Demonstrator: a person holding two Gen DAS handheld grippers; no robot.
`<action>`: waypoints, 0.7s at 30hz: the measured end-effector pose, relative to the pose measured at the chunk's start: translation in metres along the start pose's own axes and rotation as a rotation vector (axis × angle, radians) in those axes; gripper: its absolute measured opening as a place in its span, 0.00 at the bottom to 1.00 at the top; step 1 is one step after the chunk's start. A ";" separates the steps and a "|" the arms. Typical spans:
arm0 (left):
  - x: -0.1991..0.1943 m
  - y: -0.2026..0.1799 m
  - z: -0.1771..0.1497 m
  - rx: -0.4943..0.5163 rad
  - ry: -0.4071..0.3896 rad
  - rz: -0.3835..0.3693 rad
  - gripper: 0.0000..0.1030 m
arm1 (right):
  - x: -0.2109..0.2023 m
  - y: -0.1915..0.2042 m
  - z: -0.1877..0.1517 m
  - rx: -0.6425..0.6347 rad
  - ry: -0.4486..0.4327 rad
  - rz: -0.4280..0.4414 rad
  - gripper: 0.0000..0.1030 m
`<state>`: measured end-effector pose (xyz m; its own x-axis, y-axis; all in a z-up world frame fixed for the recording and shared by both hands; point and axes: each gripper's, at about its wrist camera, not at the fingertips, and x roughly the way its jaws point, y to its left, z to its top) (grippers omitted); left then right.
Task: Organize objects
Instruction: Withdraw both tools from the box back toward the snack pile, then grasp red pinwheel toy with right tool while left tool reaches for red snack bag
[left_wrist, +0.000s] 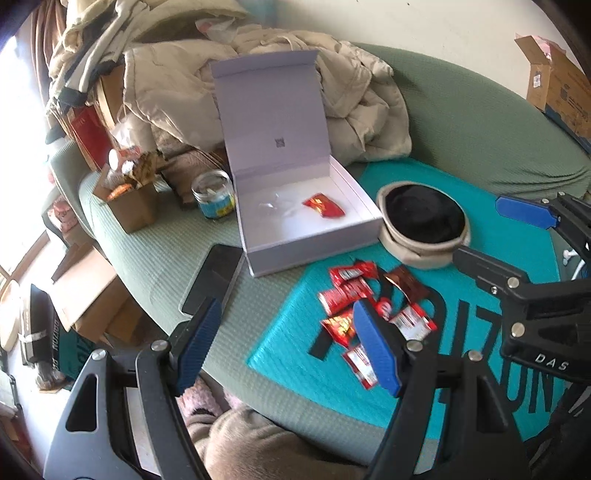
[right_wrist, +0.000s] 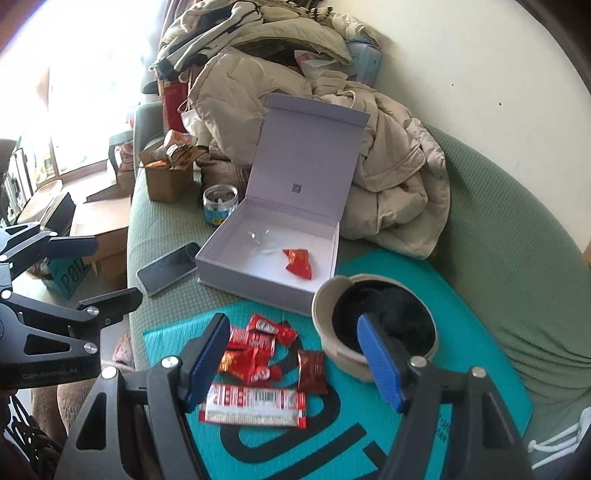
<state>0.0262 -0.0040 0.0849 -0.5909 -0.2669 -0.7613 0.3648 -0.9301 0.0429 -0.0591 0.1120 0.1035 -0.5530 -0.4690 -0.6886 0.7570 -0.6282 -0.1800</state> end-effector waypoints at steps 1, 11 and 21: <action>0.001 -0.004 -0.004 0.000 0.010 -0.006 0.71 | -0.001 0.000 -0.004 -0.004 0.002 0.005 0.70; 0.009 -0.033 -0.033 0.013 0.043 -0.027 0.71 | -0.001 -0.008 -0.053 0.011 0.054 0.064 0.70; 0.036 -0.037 -0.061 -0.036 0.120 -0.069 0.71 | 0.018 -0.007 -0.092 0.031 0.126 0.158 0.70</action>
<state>0.0349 0.0365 0.0168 -0.5261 -0.1686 -0.8335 0.3530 -0.9350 -0.0337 -0.0421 0.1652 0.0280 -0.3790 -0.4830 -0.7893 0.8187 -0.5727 -0.0427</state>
